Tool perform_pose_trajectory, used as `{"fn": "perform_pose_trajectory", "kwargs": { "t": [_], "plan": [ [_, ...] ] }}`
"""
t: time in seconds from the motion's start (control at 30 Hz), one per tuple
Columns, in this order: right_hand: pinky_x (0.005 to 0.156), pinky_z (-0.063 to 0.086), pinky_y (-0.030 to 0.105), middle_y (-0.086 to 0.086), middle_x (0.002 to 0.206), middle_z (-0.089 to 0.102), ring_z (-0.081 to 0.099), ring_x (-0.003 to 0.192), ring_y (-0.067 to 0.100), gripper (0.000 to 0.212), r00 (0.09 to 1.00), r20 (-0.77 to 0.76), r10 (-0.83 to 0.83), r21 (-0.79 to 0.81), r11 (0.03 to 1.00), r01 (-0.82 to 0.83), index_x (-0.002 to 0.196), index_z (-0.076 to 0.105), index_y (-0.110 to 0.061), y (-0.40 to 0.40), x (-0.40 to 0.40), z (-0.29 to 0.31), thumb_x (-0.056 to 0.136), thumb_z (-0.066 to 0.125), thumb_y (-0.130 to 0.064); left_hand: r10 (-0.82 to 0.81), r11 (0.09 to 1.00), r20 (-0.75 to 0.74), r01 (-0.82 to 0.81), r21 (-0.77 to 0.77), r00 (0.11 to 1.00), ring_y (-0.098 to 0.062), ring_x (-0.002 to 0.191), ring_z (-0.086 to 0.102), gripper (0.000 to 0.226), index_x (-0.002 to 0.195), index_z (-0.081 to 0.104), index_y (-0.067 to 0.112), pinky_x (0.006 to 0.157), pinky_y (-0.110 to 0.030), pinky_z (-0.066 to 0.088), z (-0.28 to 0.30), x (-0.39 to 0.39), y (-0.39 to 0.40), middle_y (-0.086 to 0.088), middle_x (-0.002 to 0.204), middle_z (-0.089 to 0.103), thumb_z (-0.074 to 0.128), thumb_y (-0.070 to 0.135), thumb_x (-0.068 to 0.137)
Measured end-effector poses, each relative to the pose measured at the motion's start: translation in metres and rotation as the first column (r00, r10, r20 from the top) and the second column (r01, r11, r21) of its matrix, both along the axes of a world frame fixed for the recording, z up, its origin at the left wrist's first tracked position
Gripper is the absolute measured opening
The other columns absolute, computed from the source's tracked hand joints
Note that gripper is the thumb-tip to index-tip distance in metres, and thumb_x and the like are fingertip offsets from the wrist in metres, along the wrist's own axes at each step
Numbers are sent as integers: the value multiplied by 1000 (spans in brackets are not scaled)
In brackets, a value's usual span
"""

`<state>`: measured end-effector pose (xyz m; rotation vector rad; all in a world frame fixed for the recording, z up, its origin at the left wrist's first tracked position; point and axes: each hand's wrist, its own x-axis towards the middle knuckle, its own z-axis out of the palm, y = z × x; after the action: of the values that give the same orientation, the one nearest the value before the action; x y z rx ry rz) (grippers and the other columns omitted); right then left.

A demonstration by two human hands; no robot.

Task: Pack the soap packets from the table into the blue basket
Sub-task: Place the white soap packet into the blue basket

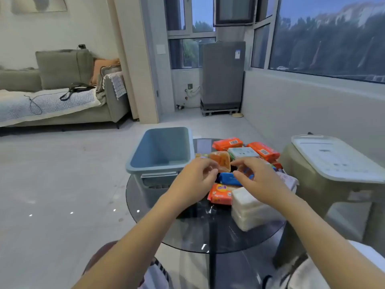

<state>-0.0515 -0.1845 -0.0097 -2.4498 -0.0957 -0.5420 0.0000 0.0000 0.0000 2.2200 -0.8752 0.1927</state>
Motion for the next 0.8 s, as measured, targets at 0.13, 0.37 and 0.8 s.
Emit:
{"fn": "perform_pose_trajectory", "kwargs": {
  "t": [0.13,0.37,0.8],
  "plan": [
    [74,46,21,-10,96,59,55,85,2,22,990,-124,-70,15,997,73,109,60,-29,-13,5,-17,88,55,-31,-20,999,-70,21,25,997,-10,89,58,24,111,63,24,80,-26,46,-18,11,-18,1,99,63,49,28,92],
    [92,43,36,-3,107,61,53,104,15,22,952,-235,-194,-72,981,182,106,65,-29,-43,19,-36,85,57,-33,-146,989,-319,147,-21,936,6,86,59,28,113,62,27,72,-4,42,-65,25,-51,12,103,59,57,39,88],
    [71,37,25,-1,136,48,48,114,18,66,798,-460,-389,-60,910,409,132,42,-31,-66,11,-49,74,63,-55,-190,981,-382,186,-48,905,1,109,52,67,128,51,31,90,-19,46,-76,7,-65,18,120,57,77,42,68]
  ]
}}
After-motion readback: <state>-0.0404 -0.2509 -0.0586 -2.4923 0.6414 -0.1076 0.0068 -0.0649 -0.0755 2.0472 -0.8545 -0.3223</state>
